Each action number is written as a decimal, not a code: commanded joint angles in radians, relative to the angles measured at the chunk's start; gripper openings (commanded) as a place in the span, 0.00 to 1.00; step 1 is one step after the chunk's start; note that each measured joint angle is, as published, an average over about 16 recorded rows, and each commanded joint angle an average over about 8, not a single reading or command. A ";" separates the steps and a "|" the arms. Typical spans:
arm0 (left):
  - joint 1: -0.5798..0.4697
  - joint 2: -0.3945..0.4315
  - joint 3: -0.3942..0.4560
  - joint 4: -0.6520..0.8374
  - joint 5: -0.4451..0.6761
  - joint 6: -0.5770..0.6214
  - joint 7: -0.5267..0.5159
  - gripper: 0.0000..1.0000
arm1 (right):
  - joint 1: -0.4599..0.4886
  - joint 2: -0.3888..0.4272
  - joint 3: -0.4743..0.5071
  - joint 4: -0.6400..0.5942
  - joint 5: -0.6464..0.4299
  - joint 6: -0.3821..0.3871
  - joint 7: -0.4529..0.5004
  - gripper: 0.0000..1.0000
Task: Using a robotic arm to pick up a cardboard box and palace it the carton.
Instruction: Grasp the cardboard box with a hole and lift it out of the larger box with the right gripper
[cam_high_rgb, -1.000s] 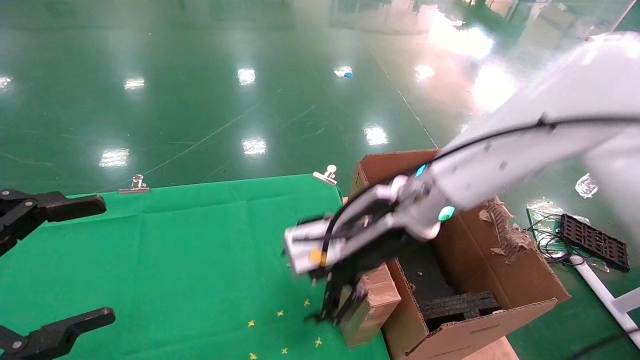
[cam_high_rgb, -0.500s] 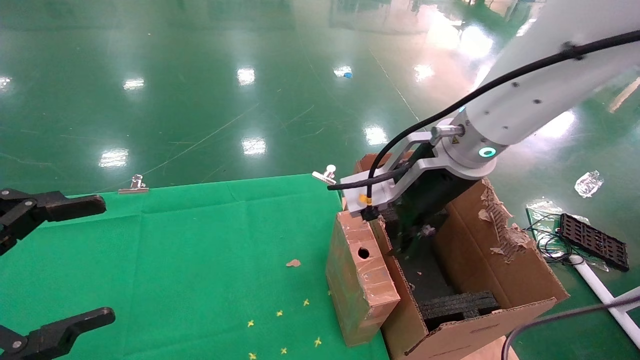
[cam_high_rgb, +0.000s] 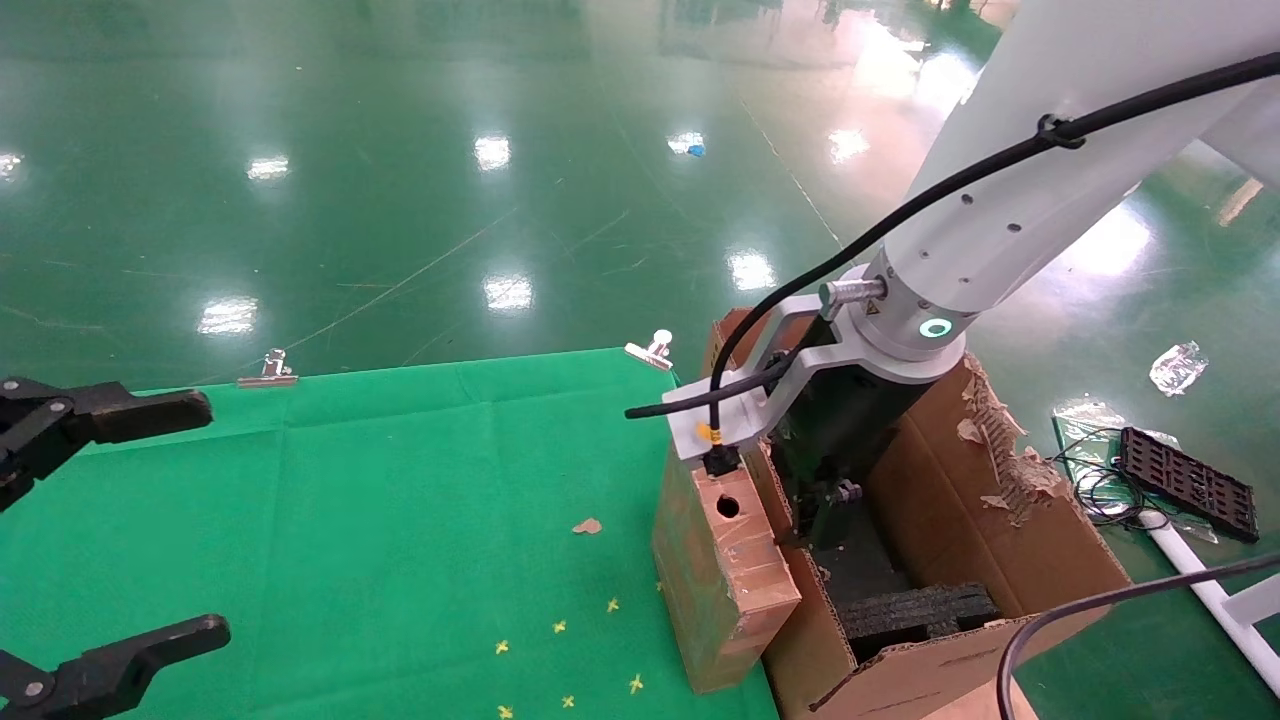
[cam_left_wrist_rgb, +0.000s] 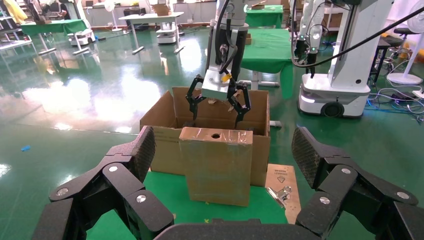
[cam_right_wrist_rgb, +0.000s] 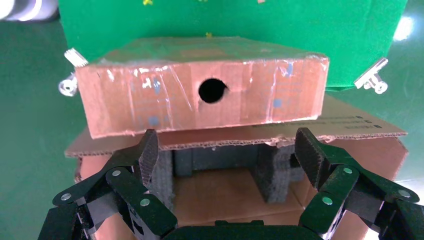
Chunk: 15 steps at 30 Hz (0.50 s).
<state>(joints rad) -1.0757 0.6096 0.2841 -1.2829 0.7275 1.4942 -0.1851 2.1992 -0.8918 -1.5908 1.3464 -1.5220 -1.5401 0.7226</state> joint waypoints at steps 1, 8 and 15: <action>0.000 0.000 0.000 0.000 0.000 0.000 0.000 1.00 | 0.006 -0.001 -0.010 0.002 0.008 0.007 0.005 1.00; 0.000 0.000 0.001 0.000 0.000 0.000 0.000 1.00 | 0.028 -0.029 -0.026 -0.095 0.074 -0.017 0.302 1.00; 0.000 0.000 0.001 0.000 -0.001 0.000 0.001 1.00 | 0.010 -0.092 -0.077 -0.284 0.161 -0.036 0.547 1.00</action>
<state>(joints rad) -1.0760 0.6091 0.2852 -1.2829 0.7268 1.4937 -0.1845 2.2001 -0.9793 -1.6676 1.0732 -1.3639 -1.5732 1.2385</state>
